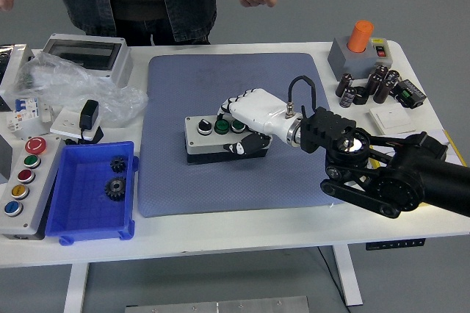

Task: Pick up the button,place it on the desk,press the button,press the button

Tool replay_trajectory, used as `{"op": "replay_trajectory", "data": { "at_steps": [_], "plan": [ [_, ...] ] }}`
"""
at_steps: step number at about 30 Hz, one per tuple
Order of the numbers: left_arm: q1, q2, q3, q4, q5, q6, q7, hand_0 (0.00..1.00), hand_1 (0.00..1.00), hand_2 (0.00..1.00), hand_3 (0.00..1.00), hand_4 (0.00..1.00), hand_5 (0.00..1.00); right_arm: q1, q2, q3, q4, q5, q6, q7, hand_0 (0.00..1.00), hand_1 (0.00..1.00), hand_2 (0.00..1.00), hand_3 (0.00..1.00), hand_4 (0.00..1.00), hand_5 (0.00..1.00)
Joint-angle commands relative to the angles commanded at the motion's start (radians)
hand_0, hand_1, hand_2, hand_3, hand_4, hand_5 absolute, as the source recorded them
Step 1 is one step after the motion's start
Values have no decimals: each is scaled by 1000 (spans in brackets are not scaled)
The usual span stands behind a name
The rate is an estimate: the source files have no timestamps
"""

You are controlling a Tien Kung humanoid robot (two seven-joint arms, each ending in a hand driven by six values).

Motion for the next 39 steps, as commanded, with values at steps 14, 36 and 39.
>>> {"op": "replay_trajectory", "data": {
  "at_steps": [14, 36, 39],
  "plan": [
    [-3, 0, 3, 1, 1, -7, 0, 614, 650, 609, 629, 639, 363, -6, -5, 14, 14, 4, 25, -35, 775, 781, 993, 998, 991, 327],
    [-8, -1, 11, 1, -4, -18, -1, 615, 650, 610, 625, 622, 376, 10, 115, -15, -12, -37, 31, -217, 753, 765, 998, 998, 998, 386],
    [-9, -1, 14, 1, -6, -18, -3, 615, 650, 609, 623, 617, 379, 16, 136, -4, -37, -25, 19, -234, 803, 816, 998, 998, 998, 393]
  ]
}}
